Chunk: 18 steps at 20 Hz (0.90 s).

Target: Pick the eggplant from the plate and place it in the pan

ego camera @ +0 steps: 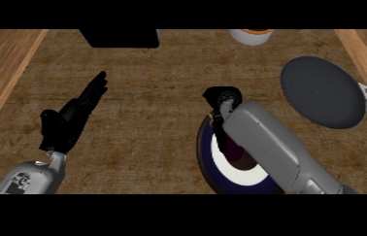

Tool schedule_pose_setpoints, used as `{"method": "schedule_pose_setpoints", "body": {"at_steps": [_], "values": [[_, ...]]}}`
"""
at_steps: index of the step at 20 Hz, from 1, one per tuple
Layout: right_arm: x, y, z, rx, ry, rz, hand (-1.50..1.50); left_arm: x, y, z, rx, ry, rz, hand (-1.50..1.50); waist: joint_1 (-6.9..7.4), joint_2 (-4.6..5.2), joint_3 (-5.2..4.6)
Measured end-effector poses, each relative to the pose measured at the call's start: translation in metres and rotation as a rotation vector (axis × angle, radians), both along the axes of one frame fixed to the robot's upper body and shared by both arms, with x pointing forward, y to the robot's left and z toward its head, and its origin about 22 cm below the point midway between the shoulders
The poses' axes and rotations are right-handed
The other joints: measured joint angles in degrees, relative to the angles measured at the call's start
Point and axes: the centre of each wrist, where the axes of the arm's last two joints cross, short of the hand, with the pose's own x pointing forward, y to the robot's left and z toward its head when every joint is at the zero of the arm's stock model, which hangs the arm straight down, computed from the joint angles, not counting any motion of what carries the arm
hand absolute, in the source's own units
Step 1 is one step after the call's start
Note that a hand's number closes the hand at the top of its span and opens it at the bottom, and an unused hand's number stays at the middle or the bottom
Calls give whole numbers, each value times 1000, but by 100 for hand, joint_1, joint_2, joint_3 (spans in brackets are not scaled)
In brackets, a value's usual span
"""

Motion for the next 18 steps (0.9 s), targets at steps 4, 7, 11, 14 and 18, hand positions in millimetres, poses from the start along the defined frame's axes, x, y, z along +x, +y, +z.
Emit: {"method": "schedule_pose_setpoints", "body": {"at_steps": [4,7,11,14,18], "values": [[-10,5,-6,-28,-5,13,-150,-7,-1,-5,0,-3,3,0,-16,-6,1],[-11,6,-11,-57,-6,11,-150,-4,1,-6,5,0,3,0,-17,-1,1],[-14,-2,-20,-87,-2,11,-150,-10,1,-8,7,1,2,0,-13,-1,2],[-23,-4,-30,-99,-4,4,-150,-7,-3,-4,3,0,8,0,-24,-1,2],[-21,-6,-40,-124,-9,-7,-150,-8,-6,1,1,1,3,0,-7,4,3]]}}
